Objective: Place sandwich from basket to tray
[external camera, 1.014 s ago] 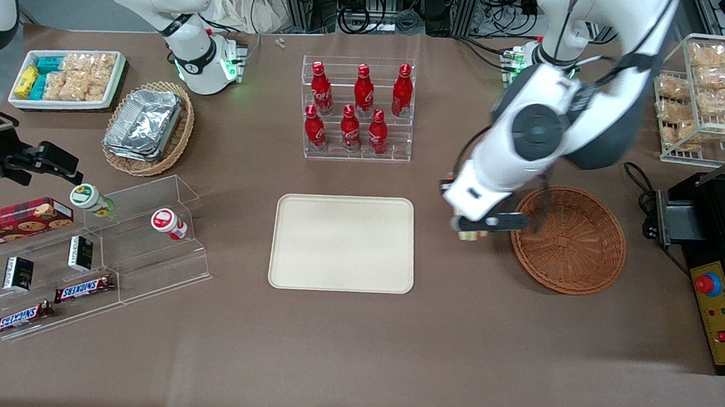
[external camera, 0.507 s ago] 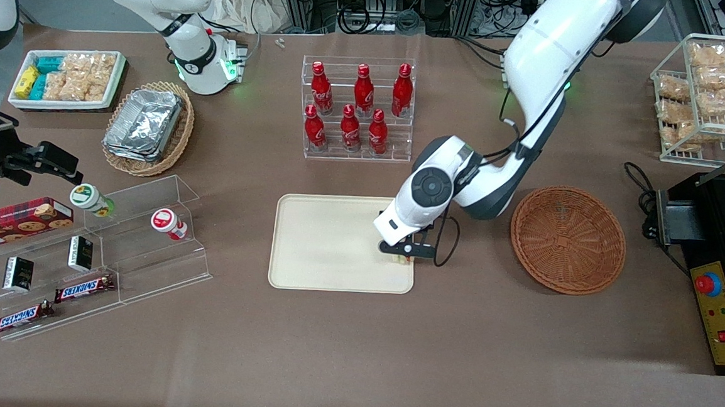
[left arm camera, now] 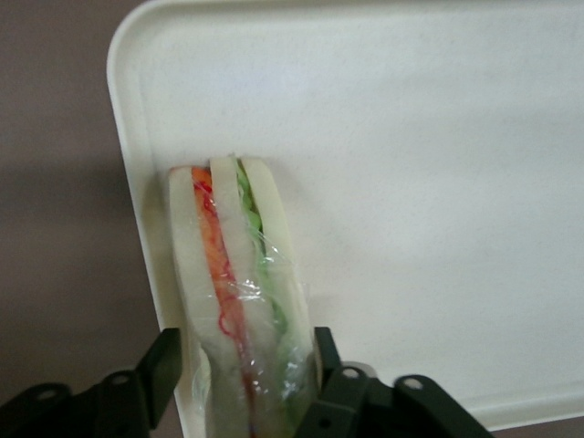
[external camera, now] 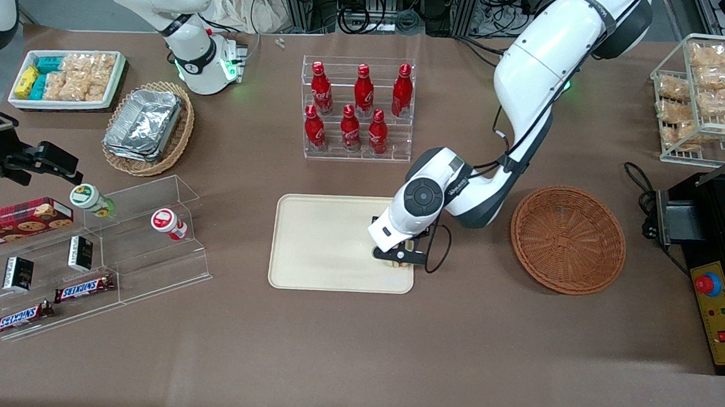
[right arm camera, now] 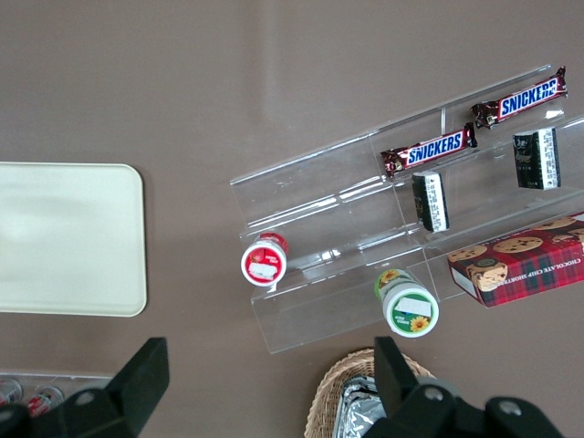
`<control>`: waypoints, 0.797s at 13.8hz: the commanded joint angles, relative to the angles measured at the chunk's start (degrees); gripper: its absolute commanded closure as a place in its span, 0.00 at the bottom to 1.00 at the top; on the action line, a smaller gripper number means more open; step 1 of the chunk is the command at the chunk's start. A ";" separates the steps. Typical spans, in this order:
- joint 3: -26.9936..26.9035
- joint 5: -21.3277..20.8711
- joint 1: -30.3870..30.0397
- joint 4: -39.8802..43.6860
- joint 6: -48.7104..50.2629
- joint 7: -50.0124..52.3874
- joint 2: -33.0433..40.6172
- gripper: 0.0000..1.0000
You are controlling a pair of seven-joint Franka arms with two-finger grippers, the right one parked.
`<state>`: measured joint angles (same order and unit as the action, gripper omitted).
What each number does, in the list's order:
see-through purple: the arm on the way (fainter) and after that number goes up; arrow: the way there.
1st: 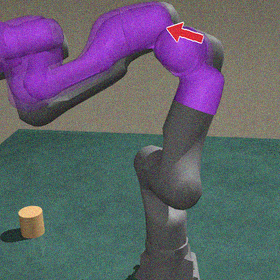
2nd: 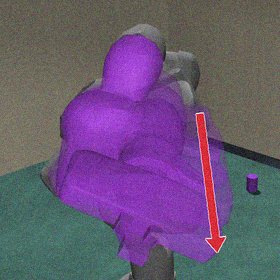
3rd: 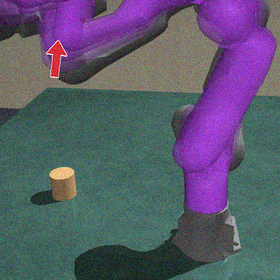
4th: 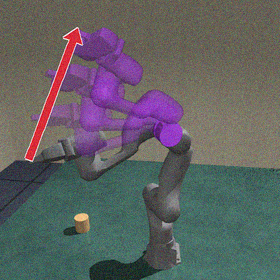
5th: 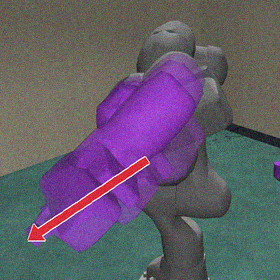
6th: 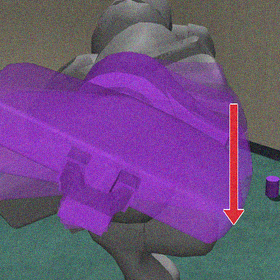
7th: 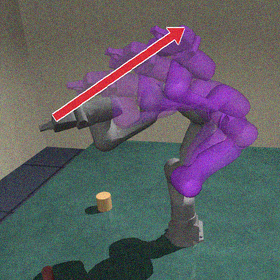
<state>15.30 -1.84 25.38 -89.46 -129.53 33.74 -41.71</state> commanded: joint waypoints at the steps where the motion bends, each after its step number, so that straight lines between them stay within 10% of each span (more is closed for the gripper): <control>1: -0.62 -0.97 0.37 0.51 4.17 0.10 5.39 0.00; 11: -0.62 8.35 -20.35 7.01 38.89 -14.09 25.27 0.00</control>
<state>14.04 4.84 9.88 -83.26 -95.19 25.01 -18.77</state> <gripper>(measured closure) 0.000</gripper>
